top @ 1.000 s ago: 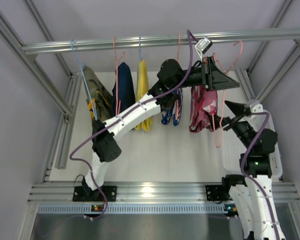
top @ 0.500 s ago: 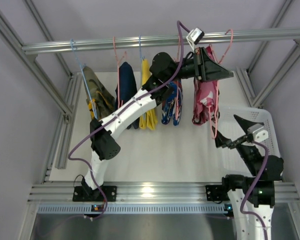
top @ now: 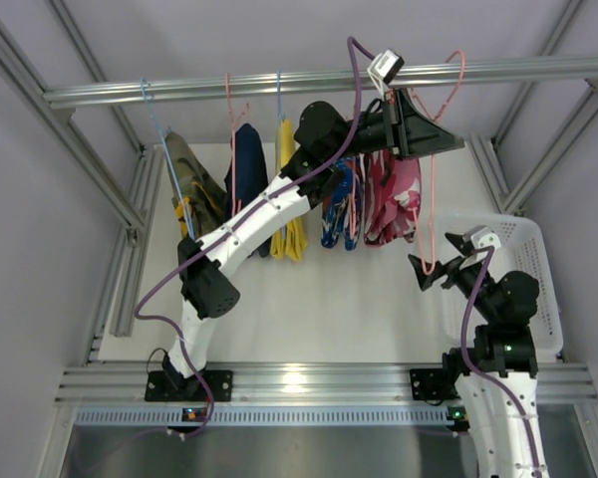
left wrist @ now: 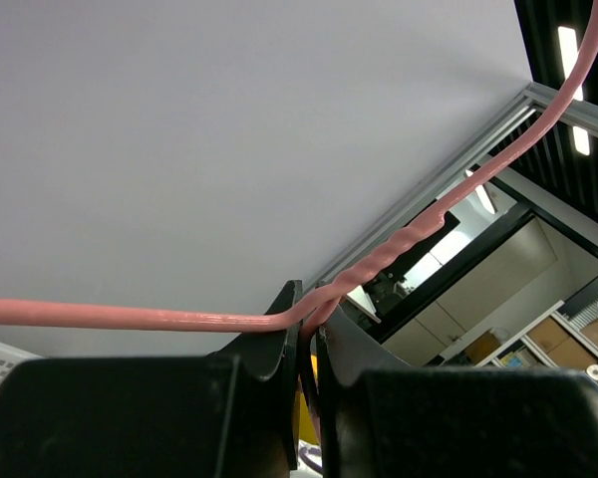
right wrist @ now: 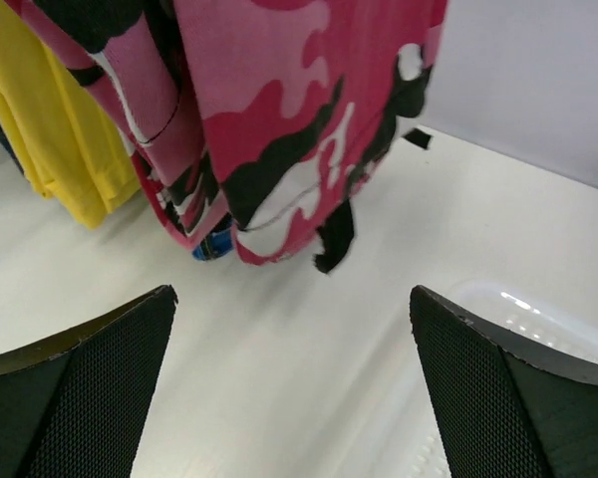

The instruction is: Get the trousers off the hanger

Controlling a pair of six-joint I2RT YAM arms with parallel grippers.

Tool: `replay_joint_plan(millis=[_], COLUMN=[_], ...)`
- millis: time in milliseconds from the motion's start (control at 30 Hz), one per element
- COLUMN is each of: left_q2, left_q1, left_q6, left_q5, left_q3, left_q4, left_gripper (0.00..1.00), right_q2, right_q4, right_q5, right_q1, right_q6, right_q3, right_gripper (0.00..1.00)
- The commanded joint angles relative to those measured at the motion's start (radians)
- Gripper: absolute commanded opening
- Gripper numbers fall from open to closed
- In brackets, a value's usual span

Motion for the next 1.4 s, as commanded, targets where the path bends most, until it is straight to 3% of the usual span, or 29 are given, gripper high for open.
replay_joint_plan(millis=[0, 267, 533, 800, 933, 1100, 1367], left_q2=[-0.085, -0.077, -0.074, -0.068, -0.065, -0.075, -0.088], left_q1=[-0.005, -0.015, -0.034, -0.032, -0.009, 0.02, 0.02], left_q6=[0.039, 0.024, 0.015, 0.021, 0.029, 0.024, 0.01], left_q5=[-0.017, -0.023, -0.025, -0.019, -0.016, -0.017, -0.011], left_q3=[0.08, 0.087, 0.101, 0.104, 0.124, 0.155, 0.146], left_q4=[0.186, 0.197, 0.206, 0.209, 0.226, 0.217, 0.218], left_gripper=[0.0, 0.0, 0.0, 0.0, 0.0, 0.0, 0.0], right_q2=[0.041, 0.179, 0.272, 0.177, 0.104, 0.039, 0.14], right_q4=[0.24, 0.449, 0.543, 0.358, 0.235, 0.216, 0.307], right_q5=[-0.106, -0.085, 0.03, -0.051, 0.054, 0.03, 0.053], right_q1=[0.01, 0.023, 0.093, 0.096, 0.095, 0.095, 0.095], right_q6=[0.066, 0.139, 0.047, -0.078, -0.033, 0.004, 0.004], right_q3=[-0.025, -0.051, -0.045, -0.03, -0.013, -0.038, -0.056], right_gripper=[0.99, 0.99, 1.0, 0.99, 0.99, 0.99, 1.0])
